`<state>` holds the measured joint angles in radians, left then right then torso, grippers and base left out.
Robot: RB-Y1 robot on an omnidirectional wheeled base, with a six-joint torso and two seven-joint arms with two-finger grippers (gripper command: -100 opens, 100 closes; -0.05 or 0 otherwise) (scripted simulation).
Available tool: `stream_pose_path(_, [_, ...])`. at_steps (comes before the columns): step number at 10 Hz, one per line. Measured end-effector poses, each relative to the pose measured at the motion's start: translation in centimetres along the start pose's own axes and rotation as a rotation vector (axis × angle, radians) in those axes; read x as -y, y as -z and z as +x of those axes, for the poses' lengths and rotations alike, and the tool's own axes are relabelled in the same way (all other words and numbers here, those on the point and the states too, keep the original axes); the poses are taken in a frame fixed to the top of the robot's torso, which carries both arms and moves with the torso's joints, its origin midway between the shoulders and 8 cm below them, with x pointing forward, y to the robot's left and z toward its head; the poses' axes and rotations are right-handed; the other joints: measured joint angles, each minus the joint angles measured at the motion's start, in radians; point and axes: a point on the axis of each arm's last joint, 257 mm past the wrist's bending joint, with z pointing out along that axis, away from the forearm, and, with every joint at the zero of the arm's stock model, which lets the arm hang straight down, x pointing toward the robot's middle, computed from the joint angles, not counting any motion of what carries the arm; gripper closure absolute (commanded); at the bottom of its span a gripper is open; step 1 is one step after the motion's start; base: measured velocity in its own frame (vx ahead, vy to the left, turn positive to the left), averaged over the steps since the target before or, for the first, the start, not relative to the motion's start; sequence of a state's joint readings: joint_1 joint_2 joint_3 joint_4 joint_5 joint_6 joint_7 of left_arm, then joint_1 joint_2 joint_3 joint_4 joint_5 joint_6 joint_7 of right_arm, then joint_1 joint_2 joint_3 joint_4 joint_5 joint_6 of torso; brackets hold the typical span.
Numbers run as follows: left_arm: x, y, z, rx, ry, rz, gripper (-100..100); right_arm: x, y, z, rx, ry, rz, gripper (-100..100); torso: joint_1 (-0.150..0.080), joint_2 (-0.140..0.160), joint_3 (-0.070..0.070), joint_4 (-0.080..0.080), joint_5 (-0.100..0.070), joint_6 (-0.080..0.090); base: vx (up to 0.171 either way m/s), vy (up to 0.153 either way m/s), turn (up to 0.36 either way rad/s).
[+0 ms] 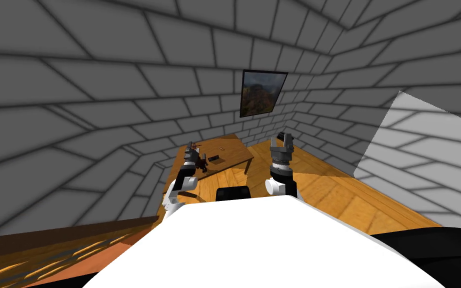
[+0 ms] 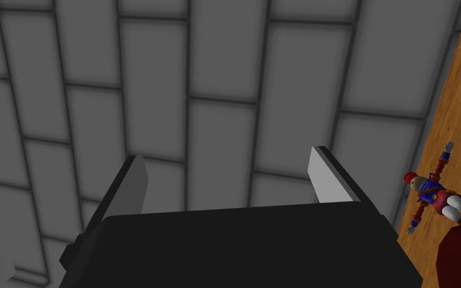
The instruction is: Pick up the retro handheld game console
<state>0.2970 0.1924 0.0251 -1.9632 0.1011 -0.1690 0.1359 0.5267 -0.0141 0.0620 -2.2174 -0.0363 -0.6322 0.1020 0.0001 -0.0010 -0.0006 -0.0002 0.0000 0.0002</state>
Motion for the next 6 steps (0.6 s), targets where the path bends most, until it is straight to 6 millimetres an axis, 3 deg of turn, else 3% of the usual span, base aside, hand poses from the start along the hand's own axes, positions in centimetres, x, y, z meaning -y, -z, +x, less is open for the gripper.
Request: stream_pose_path(6, [-6.5, -1.6, -1.7, 0.026, 0.059, -0.18, -100, 0.0, 0.0, 0.0, 0.0, 0.0, 0.0, 0, 0.0, 0.0, 0.0, 0.0, 0.0, 0.0, 0.008, 0.002, -0.154])
